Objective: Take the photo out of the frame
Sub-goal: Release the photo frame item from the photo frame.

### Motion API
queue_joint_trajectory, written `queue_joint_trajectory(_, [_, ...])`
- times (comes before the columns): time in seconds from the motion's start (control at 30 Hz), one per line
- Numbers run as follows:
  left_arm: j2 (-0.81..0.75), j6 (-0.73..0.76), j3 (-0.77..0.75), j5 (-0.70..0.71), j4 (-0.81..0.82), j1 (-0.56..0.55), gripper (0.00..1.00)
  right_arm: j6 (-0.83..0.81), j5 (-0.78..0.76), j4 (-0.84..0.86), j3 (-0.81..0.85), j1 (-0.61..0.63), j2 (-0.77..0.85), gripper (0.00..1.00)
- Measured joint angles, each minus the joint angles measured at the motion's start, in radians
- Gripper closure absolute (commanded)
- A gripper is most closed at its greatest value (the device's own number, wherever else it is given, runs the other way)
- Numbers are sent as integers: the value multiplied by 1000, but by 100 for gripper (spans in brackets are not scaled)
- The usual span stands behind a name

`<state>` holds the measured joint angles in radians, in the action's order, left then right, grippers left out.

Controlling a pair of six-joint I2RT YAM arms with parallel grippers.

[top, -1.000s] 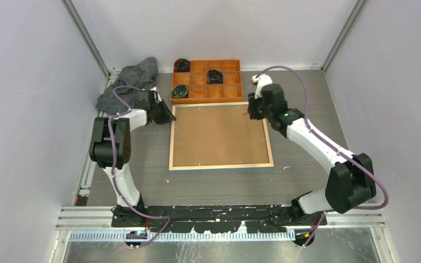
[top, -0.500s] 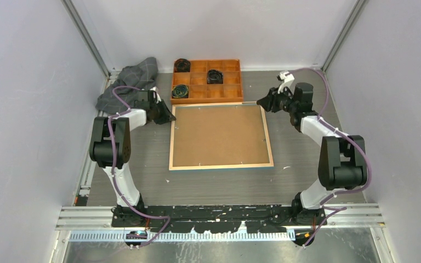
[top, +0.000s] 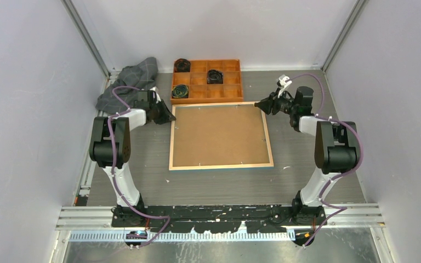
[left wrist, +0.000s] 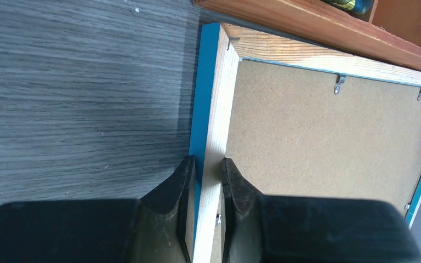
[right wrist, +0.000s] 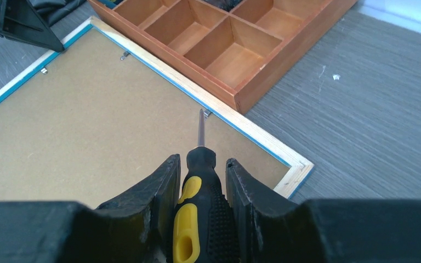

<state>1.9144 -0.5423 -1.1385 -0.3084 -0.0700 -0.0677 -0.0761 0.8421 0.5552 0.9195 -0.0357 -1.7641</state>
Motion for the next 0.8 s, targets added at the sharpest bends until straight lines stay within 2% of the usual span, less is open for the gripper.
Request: queue_joint_trajectory(0.8, [6, 1, -8, -14, -7, 2, 99, -43, 12, -48, 66, -14, -84, 99])
